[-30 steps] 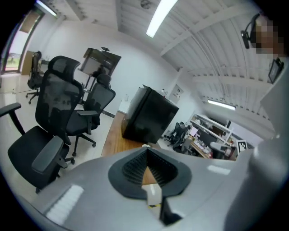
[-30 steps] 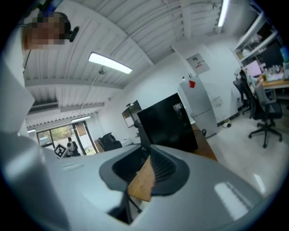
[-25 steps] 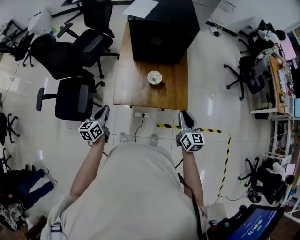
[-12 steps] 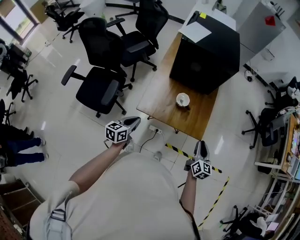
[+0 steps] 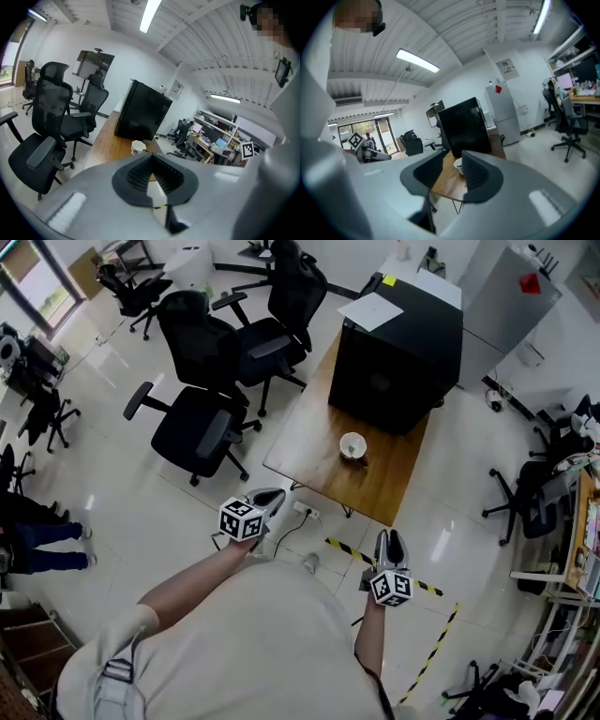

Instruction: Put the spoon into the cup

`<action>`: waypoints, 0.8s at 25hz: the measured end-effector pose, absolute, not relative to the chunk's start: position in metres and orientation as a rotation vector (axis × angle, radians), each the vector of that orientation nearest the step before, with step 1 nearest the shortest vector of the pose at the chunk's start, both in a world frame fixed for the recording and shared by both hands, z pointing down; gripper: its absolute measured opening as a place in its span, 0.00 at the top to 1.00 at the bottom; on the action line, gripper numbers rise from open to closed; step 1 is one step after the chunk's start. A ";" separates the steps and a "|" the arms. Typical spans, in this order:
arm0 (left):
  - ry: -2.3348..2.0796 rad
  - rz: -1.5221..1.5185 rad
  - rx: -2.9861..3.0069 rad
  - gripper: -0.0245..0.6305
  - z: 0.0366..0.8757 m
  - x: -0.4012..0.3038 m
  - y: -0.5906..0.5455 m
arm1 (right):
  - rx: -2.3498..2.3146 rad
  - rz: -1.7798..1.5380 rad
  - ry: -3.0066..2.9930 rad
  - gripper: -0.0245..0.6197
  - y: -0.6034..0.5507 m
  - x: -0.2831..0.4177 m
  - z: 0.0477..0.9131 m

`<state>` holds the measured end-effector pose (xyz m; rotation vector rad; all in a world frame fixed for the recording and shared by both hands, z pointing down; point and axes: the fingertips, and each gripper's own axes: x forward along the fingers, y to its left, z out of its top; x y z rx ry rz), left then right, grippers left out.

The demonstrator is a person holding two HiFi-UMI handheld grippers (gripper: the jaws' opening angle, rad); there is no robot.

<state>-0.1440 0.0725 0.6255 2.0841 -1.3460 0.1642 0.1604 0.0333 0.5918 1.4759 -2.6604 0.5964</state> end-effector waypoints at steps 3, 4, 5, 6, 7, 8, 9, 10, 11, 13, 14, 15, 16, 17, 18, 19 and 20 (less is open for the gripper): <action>-1.326 0.215 2.087 0.96 0.634 -0.114 0.082 | 1.452 0.600 -2.705 0.79 0.040 0.171 0.592; -1.301 0.236 2.095 0.96 0.638 -0.100 0.087 | 1.450 0.606 -2.721 0.78 0.043 0.175 0.591; -1.276 0.255 2.103 0.96 0.642 -0.088 0.092 | 1.452 0.612 -2.733 0.75 0.045 0.180 0.590; -1.254 0.268 2.108 0.96 0.645 -0.077 0.095 | 1.460 0.616 -2.740 0.71 0.047 0.185 0.589; -1.241 0.277 2.110 0.96 0.647 -0.068 0.097 | 1.469 0.619 -2.744 0.68 0.049 0.190 0.588; -1.235 0.282 2.109 0.96 0.649 -0.060 0.098 | 1.474 0.625 -2.749 0.67 0.051 0.196 0.587; -1.235 0.286 2.109 0.96 0.650 -0.053 0.098 | 1.477 0.638 -2.757 0.65 0.052 0.202 0.588; -1.237 0.289 2.111 0.96 0.651 -0.047 0.098 | 1.478 0.664 -2.765 0.64 0.054 0.208 0.589; -1.238 0.293 2.114 0.96 0.652 -0.041 0.098 | 1.479 0.701 -2.768 0.64 0.055 0.214 0.592; -1.241 0.303 2.117 0.96 0.655 -0.034 0.100 | 1.475 0.779 -2.756 0.62 0.061 0.223 0.600; -1.245 0.307 2.115 0.96 0.656 -0.033 0.100 | 1.467 0.803 -2.742 0.62 0.066 0.226 0.604; -1.251 0.307 2.110 0.96 0.657 -0.034 0.100 | 1.452 0.811 -2.729 0.62 0.070 0.226 0.608; -1.260 0.301 2.105 0.96 0.657 -0.036 0.098 | 1.430 0.806 -2.719 0.62 0.074 0.225 0.610; -1.270 0.291 2.101 0.96 0.656 -0.038 0.096 | 1.407 0.795 -2.717 0.64 0.077 0.221 0.611; -1.279 0.279 2.097 0.96 0.654 -0.041 0.093 | 1.386 0.782 -2.722 0.64 0.079 0.217 0.610; -1.286 0.268 2.096 0.96 0.651 -0.044 0.091 | 1.368 0.773 -2.732 0.65 0.079 0.212 0.608; -1.287 0.259 2.098 0.96 0.648 -0.045 0.088 | 1.356 0.768 -2.741 0.65 0.080 0.208 0.605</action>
